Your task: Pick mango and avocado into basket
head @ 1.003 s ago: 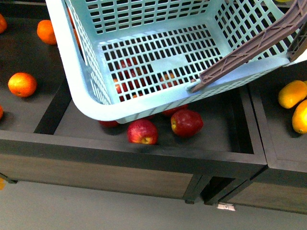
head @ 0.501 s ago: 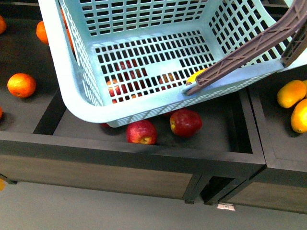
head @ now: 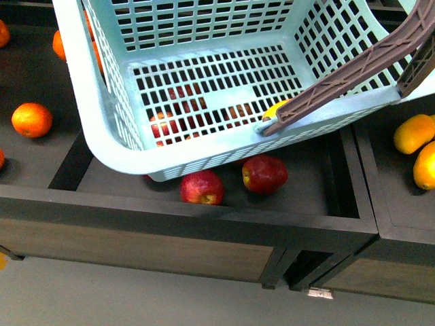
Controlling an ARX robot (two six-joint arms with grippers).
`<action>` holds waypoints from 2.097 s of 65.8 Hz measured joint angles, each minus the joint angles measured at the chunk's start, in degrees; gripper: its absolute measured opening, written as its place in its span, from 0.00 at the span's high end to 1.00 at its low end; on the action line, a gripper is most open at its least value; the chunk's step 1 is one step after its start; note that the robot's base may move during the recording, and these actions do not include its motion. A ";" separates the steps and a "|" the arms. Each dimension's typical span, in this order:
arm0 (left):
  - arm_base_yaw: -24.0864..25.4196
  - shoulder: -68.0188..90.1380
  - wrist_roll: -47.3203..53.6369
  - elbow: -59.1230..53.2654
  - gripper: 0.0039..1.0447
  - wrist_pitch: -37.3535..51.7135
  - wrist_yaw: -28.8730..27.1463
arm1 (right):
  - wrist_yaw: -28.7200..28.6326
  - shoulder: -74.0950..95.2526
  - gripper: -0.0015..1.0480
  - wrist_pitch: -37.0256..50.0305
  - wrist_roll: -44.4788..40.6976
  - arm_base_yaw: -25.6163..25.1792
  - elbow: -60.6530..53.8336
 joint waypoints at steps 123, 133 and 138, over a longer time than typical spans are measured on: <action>0.11 -0.02 0.13 -0.11 0.86 0.02 -0.11 | 0.02 -16.59 0.08 -6.43 -0.02 0.00 -10.03; -0.02 -0.04 0.07 -0.11 0.86 0.04 0.39 | 0.04 -16.57 0.08 -6.45 0.00 0.00 -10.08; -0.07 -0.04 -0.07 -0.13 0.86 0.04 0.61 | -0.04 -16.63 0.08 -6.43 -0.02 0.00 -10.05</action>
